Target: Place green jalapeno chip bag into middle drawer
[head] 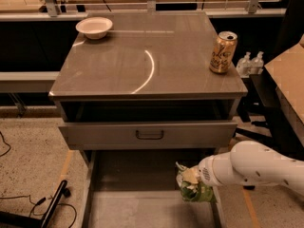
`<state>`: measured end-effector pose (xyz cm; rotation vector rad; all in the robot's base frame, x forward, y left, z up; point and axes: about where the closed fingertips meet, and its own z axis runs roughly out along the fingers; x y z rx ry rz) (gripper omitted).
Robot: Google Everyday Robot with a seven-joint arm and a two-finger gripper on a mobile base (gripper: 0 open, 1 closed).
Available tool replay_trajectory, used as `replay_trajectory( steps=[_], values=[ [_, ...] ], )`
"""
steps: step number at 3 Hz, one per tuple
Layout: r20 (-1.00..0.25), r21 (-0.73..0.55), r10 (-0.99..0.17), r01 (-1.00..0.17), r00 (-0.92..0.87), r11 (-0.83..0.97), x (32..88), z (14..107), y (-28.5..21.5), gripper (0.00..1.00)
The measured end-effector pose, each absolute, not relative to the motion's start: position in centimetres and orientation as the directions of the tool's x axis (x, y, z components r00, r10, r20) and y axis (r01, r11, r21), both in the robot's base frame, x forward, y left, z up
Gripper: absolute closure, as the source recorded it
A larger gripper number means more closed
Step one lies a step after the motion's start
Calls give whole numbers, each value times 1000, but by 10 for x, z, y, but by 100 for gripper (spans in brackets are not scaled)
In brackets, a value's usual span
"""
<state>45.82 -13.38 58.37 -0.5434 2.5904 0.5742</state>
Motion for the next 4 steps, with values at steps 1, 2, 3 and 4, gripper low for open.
replay_trajectory(
  steps=[1,2,3,4],
  values=[
    [-476,346,-310,-499,-823,794,456,564,-101,100],
    [-474,348,-312,-501,-823,792,455,563,-100,83],
    [-474,348,-313,-502,-823,791,455,563,-99,60],
    [-474,349,-315,-504,-822,791,455,563,-98,37]
  ],
)
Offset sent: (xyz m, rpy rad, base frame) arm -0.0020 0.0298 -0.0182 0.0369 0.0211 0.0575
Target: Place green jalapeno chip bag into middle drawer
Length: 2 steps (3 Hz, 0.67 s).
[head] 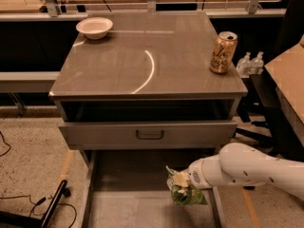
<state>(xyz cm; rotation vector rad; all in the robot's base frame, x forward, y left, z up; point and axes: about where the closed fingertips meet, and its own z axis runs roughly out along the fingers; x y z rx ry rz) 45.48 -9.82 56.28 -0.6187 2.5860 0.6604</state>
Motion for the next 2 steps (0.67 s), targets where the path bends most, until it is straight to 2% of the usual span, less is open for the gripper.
replay_trajectory(
  steps=[1,2],
  values=[
    [-473,349,-317,-505,-822,789,455,563,-97,13],
    [-473,349,-318,-506,-822,788,454,563,-97,0]
  ],
)
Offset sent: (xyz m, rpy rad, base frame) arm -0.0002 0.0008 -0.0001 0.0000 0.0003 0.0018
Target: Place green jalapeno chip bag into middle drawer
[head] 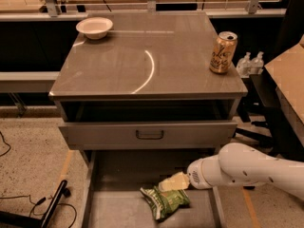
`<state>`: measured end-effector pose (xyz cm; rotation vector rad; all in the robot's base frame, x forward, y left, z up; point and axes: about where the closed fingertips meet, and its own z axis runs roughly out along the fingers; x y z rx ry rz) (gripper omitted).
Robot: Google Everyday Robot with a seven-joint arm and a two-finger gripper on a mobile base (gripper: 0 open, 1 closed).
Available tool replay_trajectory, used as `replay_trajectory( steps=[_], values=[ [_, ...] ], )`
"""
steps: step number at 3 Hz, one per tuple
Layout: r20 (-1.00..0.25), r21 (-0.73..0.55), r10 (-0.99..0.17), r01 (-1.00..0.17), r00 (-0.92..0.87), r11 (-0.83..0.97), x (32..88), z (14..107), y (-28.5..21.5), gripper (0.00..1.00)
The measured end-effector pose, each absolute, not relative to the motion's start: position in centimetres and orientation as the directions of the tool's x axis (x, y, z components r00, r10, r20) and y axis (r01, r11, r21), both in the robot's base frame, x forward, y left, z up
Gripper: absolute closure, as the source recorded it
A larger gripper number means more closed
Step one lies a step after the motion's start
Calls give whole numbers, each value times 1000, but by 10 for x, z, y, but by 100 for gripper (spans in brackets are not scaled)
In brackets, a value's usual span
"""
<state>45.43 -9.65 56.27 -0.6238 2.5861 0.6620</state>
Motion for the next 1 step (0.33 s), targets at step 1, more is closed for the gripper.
replay_trajectory(
  steps=[1],
  values=[
    [-473,349,-318,-507,-821,788,454,563,-97,0]
  ],
)
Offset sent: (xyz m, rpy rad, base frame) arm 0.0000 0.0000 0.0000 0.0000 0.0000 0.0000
